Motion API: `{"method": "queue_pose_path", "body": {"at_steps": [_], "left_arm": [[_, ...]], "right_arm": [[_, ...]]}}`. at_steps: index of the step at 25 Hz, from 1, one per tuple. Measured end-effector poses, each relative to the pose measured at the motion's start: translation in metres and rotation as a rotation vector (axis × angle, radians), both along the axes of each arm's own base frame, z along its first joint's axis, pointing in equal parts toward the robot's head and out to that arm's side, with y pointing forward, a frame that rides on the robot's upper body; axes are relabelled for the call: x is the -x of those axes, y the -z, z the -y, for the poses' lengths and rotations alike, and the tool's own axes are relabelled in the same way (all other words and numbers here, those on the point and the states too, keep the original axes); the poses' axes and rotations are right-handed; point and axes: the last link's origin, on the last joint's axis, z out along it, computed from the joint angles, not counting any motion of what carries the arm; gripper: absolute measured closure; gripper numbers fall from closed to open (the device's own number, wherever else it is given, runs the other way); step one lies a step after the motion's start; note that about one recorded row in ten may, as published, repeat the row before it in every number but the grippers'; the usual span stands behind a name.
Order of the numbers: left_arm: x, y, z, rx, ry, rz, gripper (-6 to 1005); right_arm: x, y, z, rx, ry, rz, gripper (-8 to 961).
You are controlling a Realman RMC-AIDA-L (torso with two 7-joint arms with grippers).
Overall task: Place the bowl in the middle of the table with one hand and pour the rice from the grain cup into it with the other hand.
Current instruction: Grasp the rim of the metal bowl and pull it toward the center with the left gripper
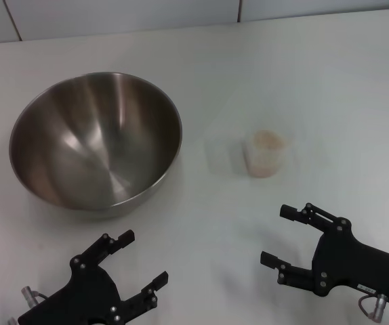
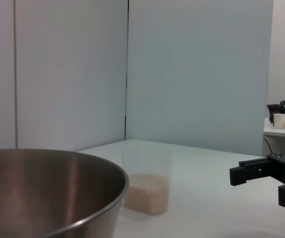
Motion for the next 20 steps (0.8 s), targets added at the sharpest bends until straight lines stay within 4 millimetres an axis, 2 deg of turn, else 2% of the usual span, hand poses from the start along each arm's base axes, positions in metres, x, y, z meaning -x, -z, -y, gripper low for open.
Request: {"method": "queue_pose_path", "body": {"at_steps": [11, 13, 15, 16, 17, 20], "left_arm": [[-0.001, -0.006, 0.005, -0.033, 0.021, 0.028, 167], [-0.004, -0.020, 0.005, -0.104, 0.039, 0.084, 167], [-0.005, -0.024, 0.005, -0.127, 0.041, 0.108, 168], [-0.008, -0.037, 0.002, -0.191, 0.032, 0.172, 168], [-0.008, -0.037, 0.002, -0.191, 0.032, 0.172, 168], [-0.004, -0.058, -0.014, -0.249, -0.025, 0.243, 168]], "right_arm": [[0.000, 0.000, 0.000, -0.003, 0.002, -0.001, 127], [0.000, 0.000, 0.000, -0.003, 0.003, -0.001, 127], [0.000, 0.000, 0.000, -0.003, 0.003, -0.001, 127], [0.000, 0.000, 0.000, -0.004, 0.004, 0.000, 127], [0.000, 0.000, 0.000, -0.004, 0.004, 0.000, 127], [0.000, 0.000, 0.000, -0.005, 0.003, 0.001, 127]]}}
